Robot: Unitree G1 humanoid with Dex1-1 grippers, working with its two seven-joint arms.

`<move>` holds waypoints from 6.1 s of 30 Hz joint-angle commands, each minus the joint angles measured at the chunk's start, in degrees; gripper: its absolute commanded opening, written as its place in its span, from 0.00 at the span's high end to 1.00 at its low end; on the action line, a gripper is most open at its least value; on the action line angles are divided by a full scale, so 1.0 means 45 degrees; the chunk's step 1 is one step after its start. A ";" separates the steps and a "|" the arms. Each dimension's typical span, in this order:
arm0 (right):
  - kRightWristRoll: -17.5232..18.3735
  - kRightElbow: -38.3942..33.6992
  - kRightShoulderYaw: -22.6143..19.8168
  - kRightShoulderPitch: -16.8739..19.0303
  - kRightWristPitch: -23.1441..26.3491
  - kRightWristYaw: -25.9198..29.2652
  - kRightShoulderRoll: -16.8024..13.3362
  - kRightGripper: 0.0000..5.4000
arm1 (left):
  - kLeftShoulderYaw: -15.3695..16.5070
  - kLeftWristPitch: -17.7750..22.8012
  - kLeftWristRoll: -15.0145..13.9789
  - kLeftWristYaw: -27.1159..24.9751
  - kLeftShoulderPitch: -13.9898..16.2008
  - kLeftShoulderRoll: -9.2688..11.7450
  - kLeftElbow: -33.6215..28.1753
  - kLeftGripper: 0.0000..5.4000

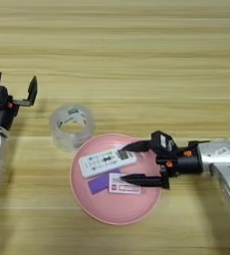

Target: Move the objects on the table

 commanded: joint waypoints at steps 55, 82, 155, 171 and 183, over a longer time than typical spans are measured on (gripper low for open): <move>-0.0514 1.1982 -0.5503 -0.4878 -0.9892 -1.0569 0.6129 0.01 | -0.0266 0.0288 -0.0476 -0.1777 0.0315 0.0832 -0.1575 0.00; -0.0142 1.2848 -0.5974 -0.5046 -0.9896 -1.0498 0.6580 0.01 | -0.2732 0.6709 -0.2416 -0.7882 0.2398 0.1278 -0.7437 0.00; -0.0456 1.2776 -0.5886 -0.4996 -1.0188 -1.0824 0.6849 0.00 | -0.5991 1.1229 0.1236 -0.8204 -0.0225 0.2445 -0.5433 0.66; -0.0383 1.2950 -0.5990 -0.5043 -1.0201 -1.0676 0.6762 0.00 | -0.6851 1.0020 0.1187 -1.1083 0.0555 0.4652 -0.7504 0.73; -0.0367 1.3022 -0.6057 -0.5041 -1.0199 -1.0577 0.6706 0.00 | -0.7161 0.9773 0.0956 -1.2207 0.1646 0.5272 -0.9199 0.73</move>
